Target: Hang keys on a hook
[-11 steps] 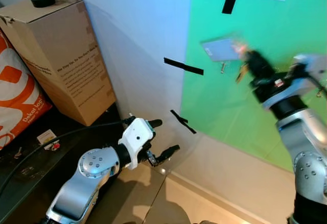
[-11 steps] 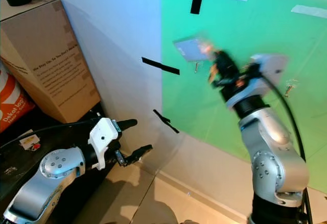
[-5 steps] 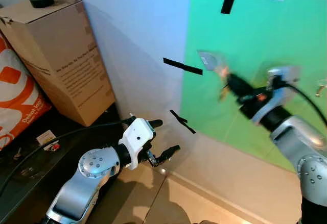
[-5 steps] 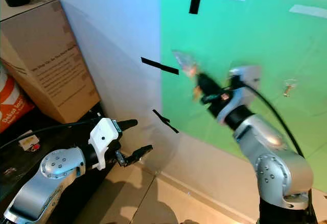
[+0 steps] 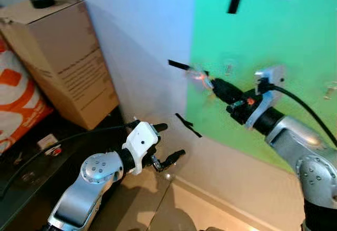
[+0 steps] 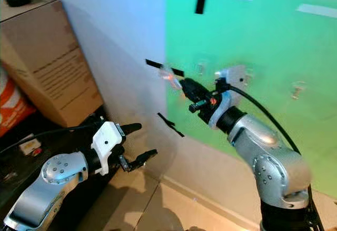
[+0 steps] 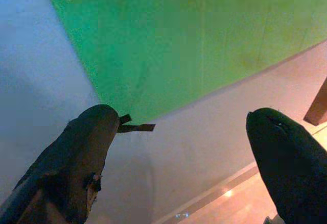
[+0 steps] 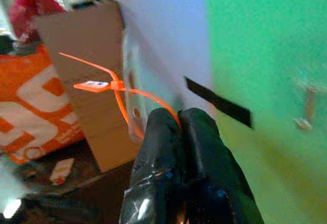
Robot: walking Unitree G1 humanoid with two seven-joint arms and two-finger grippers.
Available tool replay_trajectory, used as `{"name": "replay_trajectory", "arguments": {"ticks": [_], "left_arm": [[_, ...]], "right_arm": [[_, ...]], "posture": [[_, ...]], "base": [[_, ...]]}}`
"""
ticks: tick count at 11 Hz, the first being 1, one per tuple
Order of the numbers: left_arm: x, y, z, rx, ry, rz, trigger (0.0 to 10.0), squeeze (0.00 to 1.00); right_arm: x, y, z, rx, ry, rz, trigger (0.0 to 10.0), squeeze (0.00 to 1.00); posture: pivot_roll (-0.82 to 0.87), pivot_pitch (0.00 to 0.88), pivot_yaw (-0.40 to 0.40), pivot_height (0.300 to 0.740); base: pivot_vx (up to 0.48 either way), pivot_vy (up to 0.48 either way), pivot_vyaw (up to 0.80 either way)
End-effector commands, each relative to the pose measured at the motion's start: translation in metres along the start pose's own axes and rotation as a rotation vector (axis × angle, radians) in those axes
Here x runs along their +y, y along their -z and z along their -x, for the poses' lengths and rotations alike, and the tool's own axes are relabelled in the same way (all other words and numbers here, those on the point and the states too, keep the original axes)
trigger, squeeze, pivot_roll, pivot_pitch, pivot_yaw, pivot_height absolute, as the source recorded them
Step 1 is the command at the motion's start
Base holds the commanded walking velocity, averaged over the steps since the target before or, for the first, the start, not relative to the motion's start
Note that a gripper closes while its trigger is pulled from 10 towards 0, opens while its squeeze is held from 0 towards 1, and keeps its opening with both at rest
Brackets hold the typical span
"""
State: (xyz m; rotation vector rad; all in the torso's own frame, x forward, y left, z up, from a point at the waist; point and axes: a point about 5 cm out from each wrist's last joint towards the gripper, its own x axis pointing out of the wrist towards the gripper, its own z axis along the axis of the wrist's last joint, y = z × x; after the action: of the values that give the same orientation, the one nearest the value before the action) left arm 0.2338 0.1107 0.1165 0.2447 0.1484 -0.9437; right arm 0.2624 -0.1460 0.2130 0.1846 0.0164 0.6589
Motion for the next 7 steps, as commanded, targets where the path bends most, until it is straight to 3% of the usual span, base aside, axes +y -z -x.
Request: {"name": "replay_trajectory", "arguments": {"ticks": [1,2,4,5,7], "left_arm": [[0.003,-0.002,0.003,0.003,-0.007,-0.010,10.0,0.00],[0.003,-0.002,0.003,0.003,-0.007,-0.011,10.0,0.00],[0.003,-0.002,0.002,0.003,0.000,-0.011,10.0,0.00],[0.003,-0.002,0.002,0.003,0.002,-0.013,10.0,0.00],[0.003,-0.002,0.002,0.004,-0.002,-0.012,10.0,0.00]], "right_arm": [[0.008,-0.013,0.000,-0.059,-0.055,0.030,10.0,0.00],[0.012,-0.015,0.000,-0.063,-0.075,0.037,10.0,0.00],[0.001,-0.005,-0.004,0.038,0.005,0.062,10.0,0.00],[-0.005,-0.002,-0.007,0.094,0.064,0.107,10.0,0.00],[-0.013,-0.009,-0.013,0.106,0.133,0.282,10.0,0.00]], "posture": [[-0.01,0.000,0.058,0.740],[-0.01,0.000,0.059,0.740],[-0.01,0.000,0.063,0.740],[-0.01,0.000,0.063,0.740],[-0.01,0.000,0.058,0.740]], "base": [[0.000,0.000,0.00],[0.000,0.000,0.00],[0.000,0.000,0.00],[0.000,0.000,0.00],[0.000,0.000,0.00]]}}
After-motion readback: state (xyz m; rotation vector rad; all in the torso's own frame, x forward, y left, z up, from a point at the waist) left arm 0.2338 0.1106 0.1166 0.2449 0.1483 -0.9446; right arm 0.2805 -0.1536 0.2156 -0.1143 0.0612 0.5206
